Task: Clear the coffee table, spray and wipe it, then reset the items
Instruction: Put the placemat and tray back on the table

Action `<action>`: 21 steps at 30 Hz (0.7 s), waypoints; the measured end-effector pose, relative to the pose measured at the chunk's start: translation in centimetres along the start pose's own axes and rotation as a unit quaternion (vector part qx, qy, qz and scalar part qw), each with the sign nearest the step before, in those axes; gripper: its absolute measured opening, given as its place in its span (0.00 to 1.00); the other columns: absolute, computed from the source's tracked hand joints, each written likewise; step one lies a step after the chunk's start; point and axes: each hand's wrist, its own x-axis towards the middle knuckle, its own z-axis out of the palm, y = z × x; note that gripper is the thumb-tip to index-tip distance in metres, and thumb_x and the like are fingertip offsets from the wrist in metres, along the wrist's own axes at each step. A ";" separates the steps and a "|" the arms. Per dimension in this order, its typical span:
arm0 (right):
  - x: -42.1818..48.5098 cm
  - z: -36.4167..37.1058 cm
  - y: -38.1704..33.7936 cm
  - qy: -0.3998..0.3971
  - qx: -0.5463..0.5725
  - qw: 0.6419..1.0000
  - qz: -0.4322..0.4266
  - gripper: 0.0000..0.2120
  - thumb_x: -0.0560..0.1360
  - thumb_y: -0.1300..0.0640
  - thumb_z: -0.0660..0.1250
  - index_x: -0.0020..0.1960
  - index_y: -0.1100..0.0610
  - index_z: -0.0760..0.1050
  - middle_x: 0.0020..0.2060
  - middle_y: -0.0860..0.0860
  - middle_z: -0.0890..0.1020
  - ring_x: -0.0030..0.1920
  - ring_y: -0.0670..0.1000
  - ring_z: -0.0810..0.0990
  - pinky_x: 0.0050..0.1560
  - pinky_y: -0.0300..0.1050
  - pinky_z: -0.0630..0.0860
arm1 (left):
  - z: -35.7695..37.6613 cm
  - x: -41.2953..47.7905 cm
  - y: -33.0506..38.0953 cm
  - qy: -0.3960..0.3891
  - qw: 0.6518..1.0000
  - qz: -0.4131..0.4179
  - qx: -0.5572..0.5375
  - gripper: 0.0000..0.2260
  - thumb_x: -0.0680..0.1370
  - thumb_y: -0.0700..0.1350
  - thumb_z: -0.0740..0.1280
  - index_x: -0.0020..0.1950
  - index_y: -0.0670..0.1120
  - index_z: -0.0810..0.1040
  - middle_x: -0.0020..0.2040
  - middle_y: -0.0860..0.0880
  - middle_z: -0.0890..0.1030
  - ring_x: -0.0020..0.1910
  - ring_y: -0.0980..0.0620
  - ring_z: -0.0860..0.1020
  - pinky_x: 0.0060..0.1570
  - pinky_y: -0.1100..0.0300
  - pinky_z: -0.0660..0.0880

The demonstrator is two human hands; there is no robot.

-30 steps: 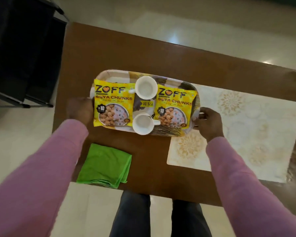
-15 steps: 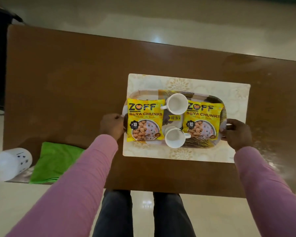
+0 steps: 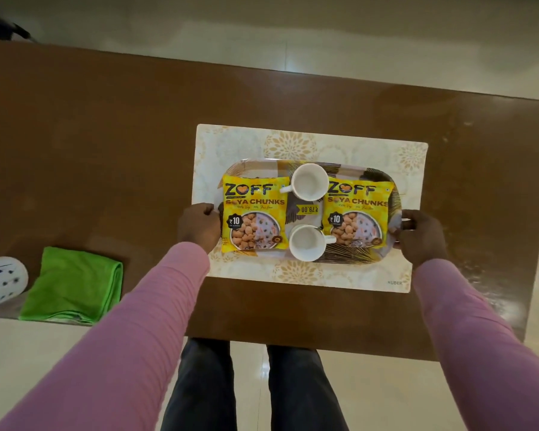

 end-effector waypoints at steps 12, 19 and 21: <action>-2.7 0.3 -0.7 0.079 -0.076 0.994 0.003 0.21 0.75 0.59 0.66 0.68 0.57 0.70 0.60 0.57 0.79 0.58 0.60 0.77 0.56 0.52 0.74 | -0.2 -1.9 1.5 0.003 0.992 0.026 0.122 0.15 0.81 0.40 0.58 0.66 0.44 0.76 0.63 0.42 0.78 0.59 0.40 0.77 0.49 0.56 0.72; -9.4 0.6 -2.1 0.121 -0.088 0.989 0.003 0.22 0.77 0.57 0.64 0.71 0.57 0.67 0.68 0.59 0.69 0.65 0.63 0.72 0.61 0.57 0.70 | -2.9 -6.9 0.4 -0.015 0.979 0.092 0.179 0.24 0.81 0.42 0.60 0.77 0.46 0.60 0.77 0.44 0.59 0.73 0.42 0.64 0.70 0.48 0.63; -11.9 1.0 -2.9 0.126 -0.093 0.988 -0.005 0.23 0.77 0.57 0.64 0.71 0.57 0.66 0.68 0.60 0.69 0.65 0.63 0.71 0.62 0.57 0.70 | -4.1 -8.5 -0.2 -0.014 0.972 0.113 0.208 0.24 0.81 0.43 0.61 0.77 0.46 0.60 0.78 0.45 0.57 0.73 0.42 0.65 0.69 0.49 0.65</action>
